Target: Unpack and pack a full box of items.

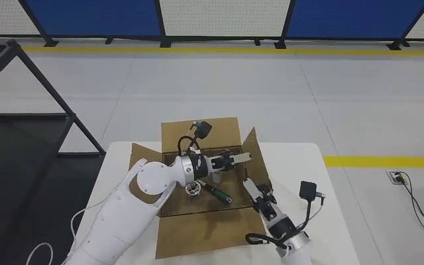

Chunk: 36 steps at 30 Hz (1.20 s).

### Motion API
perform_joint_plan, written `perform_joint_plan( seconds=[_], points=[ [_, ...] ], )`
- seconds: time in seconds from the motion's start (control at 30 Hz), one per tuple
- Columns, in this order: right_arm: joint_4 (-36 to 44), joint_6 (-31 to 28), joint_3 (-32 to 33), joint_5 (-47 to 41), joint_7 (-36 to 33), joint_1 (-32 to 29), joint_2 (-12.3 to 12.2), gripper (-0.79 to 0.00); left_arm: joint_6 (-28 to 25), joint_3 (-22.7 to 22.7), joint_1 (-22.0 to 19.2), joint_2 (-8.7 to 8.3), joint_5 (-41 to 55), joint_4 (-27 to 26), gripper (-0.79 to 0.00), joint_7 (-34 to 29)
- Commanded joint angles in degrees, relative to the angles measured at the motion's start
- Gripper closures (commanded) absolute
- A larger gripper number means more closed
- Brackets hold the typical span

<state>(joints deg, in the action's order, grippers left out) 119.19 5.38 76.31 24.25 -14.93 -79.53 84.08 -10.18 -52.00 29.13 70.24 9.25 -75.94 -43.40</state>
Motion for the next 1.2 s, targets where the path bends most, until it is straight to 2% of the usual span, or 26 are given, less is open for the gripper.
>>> perform_joint_plan(
  seconds=[0.0, 0.2, 0.5, 0.9, 1.17],
  points=[
    [-2.3, 0.4, 0.6, -0.7, 0.5, 1.8, 0.0, -0.785, -0.3, -2.6, 3.2, -0.92, -0.2, -2.6, -0.785, -0.4],
    [-8.5, 1.9, 0.2, -3.2, 1.9, 7.2, 0.3, -0.785, 1.4, -10.8, 13.6, -3.68, -3.0, -12.4, -0.785, -1.6],
    [-13.8, 3.4, 0.6, -4.3, 1.8, 10.4, 0.2, -0.785, 1.9, -20.1, 26.0, -6.03, -2.6, -20.0, -0.785, -2.4],
    [-16.1, 5.2, 2.8, -6.2, 1.5, 10.3, -0.2, -0.785, -0.7, -28.2, 36.8, -7.05, -2.3, -24.8, -0.785, 6.2],
    [-15.9, 5.5, 2.8, -6.7, -1.9, 9.5, -0.6, -0.785, -0.5, -32.3, 40.3, -7.63, -2.4, -25.1, -0.785, 6.7]
  ],
)
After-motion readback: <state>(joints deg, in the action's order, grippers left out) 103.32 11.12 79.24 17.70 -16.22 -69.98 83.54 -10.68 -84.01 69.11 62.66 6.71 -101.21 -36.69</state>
